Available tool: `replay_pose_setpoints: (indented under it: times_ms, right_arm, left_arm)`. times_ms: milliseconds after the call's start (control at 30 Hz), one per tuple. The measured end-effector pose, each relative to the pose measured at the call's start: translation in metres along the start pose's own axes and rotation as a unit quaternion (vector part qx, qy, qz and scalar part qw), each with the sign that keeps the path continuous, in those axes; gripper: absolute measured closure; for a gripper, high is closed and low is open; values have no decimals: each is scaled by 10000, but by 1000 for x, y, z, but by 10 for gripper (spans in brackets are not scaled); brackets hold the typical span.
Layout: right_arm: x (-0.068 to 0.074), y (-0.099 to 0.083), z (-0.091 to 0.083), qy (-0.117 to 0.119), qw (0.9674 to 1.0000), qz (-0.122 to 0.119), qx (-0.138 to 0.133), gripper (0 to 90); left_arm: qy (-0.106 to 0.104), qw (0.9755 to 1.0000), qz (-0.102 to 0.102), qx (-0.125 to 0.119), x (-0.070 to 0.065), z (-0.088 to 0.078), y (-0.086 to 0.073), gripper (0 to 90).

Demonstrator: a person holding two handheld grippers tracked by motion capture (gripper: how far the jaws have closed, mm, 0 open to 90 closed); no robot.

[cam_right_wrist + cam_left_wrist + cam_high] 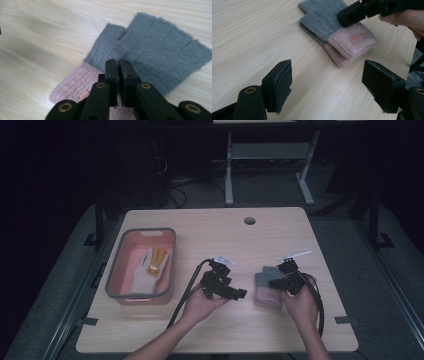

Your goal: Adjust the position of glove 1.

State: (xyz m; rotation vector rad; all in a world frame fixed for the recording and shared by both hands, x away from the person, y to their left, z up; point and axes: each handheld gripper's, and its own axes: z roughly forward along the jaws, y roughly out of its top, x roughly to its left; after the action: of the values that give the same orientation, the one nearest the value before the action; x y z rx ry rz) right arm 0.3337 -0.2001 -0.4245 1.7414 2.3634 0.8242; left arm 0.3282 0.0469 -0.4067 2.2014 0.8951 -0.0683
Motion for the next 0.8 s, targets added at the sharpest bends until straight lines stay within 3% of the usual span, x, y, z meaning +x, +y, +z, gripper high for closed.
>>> replay_pose_setpoints:
  times_ms: [133,400,533,800]
  right_arm:
    - [-1,-2,1,57,10000,-7,-36,809]
    - [-11,-7,-12,259,9992,208,-220,650]
    - [-19,-13,-15,325,9985,333,-292,619]
    - [-32,-21,-19,294,9973,524,-416,575]
  left_arm:
    - [-37,10000,-53,42,-1,5,1,246]
    - [-202,9996,-172,77,-7,22,8,269]
    - [-382,9987,-328,55,-8,33,12,314]
    - [-429,9974,-576,86,-6,49,17,365]
